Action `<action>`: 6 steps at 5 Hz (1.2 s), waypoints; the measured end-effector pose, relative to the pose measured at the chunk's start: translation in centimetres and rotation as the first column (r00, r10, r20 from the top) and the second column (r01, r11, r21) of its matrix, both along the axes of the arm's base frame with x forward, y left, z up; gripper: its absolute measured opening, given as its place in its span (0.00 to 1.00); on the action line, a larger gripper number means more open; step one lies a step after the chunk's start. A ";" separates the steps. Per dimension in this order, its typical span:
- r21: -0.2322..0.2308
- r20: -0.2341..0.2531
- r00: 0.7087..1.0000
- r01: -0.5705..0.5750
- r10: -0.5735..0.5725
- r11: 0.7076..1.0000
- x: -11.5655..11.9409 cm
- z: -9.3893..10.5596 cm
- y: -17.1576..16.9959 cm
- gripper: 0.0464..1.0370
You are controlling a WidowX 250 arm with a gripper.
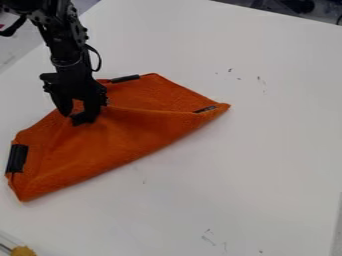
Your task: Unfold the cloth from top left to bottom right
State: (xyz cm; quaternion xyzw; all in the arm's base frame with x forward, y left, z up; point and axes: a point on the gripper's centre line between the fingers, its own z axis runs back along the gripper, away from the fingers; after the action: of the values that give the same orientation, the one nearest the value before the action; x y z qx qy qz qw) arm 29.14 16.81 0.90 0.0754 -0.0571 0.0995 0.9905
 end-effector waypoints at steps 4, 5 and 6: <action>0.104 0.038 0.998 0.043 -0.047 0.994 -0.1 2.8 -1.6 0.02; 0.139 0.101 0.993 0.038 -0.053 0.990 -1.5 6.3 -3.3 0.02; 0.084 0.131 0.991 -0.028 0.017 0.996 -4.6 7.8 -5.4 0.02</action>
State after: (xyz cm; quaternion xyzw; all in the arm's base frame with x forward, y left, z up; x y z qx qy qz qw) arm 24.53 11.45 8.69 0.1118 -0.1248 0.1128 0.9794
